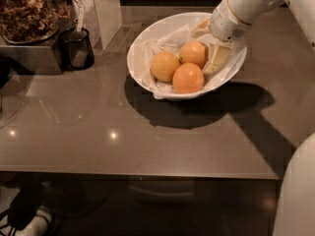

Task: Pick orange from white bowl

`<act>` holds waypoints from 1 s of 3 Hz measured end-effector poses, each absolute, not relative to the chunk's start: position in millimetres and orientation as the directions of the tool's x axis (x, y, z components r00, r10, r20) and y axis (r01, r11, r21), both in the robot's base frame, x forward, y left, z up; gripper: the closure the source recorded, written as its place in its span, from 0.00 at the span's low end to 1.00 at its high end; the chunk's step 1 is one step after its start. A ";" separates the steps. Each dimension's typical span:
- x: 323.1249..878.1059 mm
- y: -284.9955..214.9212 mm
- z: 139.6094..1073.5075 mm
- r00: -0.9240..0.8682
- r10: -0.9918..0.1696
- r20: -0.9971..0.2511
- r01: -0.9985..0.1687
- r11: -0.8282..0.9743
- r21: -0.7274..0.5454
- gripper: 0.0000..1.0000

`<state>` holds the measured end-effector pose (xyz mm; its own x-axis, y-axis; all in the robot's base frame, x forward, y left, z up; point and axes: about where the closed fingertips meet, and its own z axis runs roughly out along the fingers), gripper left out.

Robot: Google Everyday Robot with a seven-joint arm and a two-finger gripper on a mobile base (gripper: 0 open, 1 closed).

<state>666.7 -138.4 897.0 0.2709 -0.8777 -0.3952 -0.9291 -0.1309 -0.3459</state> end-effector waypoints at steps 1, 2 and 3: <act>666.2 -137.5 896.9 0.268 -0.876 -0.400 -0.931 -0.129 -0.341 0.25; 665.8 -136.4 893.7 0.263 -0.874 -0.409 -0.935 -0.127 -0.330 0.25; 666.0 -135.0 890.0 0.258 -0.872 -0.416 -0.939 -0.125 -0.320 0.26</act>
Offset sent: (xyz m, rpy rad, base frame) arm -0.0062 0.0062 -0.0258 0.0362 0.0809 -0.0074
